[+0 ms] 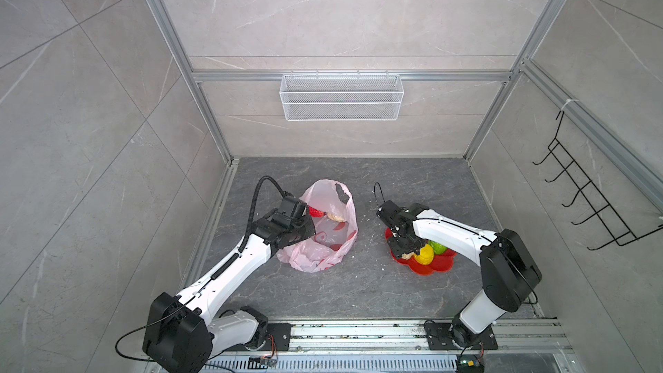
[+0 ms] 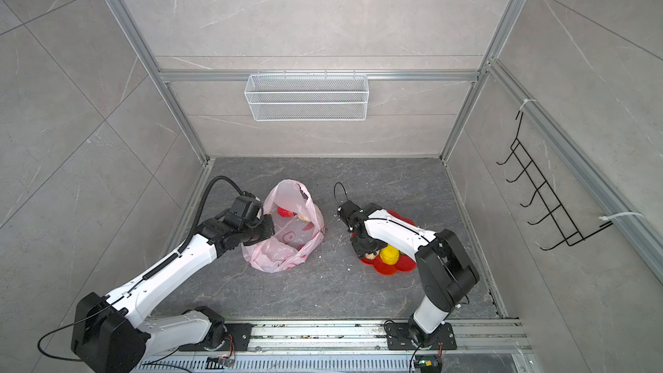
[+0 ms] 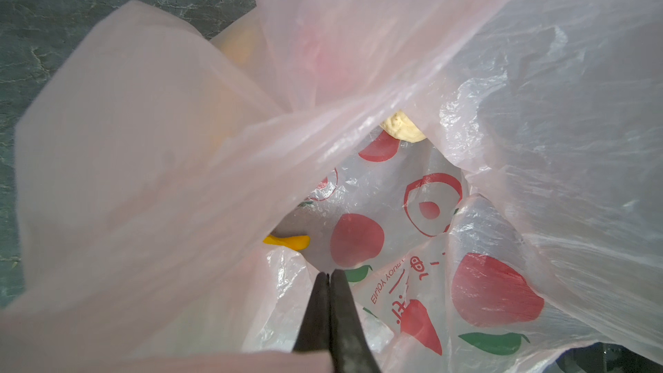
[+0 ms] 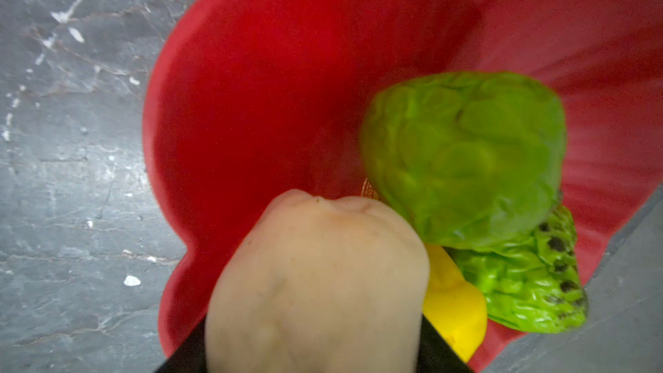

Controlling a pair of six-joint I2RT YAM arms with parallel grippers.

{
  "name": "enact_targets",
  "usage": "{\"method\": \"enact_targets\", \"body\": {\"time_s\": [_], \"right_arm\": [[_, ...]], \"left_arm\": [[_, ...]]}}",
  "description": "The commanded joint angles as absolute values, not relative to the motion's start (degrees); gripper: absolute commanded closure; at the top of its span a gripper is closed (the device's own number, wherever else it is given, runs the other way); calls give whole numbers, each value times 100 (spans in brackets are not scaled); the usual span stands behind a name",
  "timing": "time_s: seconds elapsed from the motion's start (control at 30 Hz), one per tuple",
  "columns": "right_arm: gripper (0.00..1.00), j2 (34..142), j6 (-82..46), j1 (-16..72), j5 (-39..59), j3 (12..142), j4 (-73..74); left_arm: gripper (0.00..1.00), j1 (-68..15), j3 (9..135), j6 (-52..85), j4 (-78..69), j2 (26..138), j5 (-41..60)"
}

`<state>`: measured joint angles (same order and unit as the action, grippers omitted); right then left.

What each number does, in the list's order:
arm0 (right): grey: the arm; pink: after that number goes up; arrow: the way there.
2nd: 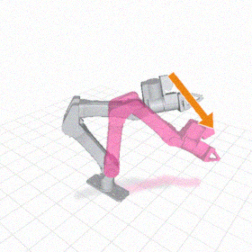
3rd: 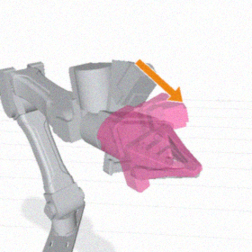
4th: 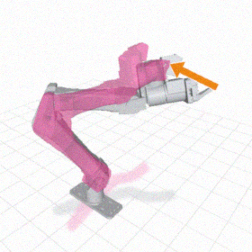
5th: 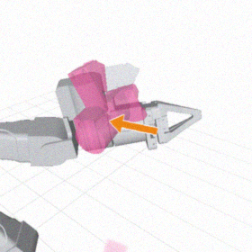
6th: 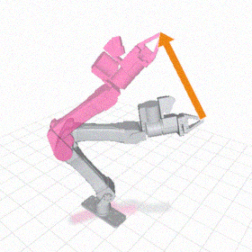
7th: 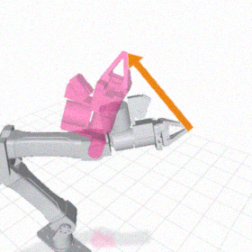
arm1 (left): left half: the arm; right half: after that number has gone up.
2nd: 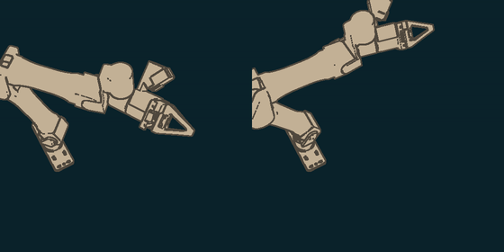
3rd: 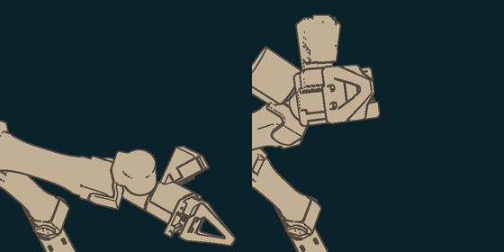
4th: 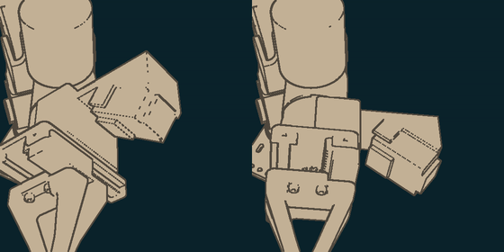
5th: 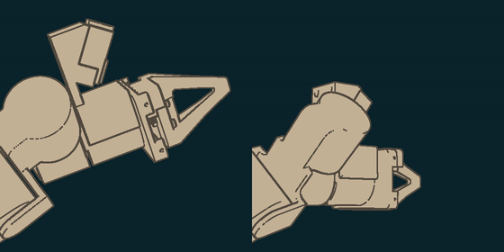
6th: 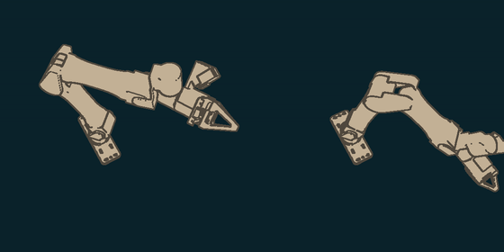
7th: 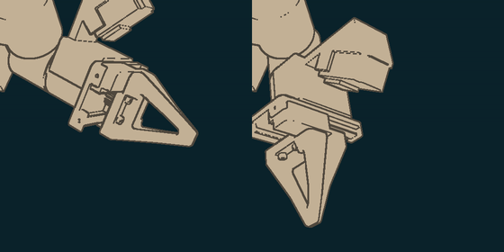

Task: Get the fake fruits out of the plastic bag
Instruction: 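Lower the pale bun into the red plate beside the yellow fruit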

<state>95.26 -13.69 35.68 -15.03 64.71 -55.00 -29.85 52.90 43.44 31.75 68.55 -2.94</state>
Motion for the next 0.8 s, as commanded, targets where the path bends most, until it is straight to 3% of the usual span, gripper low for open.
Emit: {"method": "enact_targets", "body": {"time_s": [0.0,0.43,0.77], "right_arm": [[36,9585,-1397,3545,-1520,6539,-5600],[26,9586,-1441,3543,-1573,6560,-5625],[25,9473,-1502,3546,-1626,6656,-5752]], "left_arm": [[100,-2953,5282,4263,3310,6666,-312],[100,-2953,5196,4280,3349,6565,-325],[100,-2948,5157,4289,3358,6508,-318]]}}
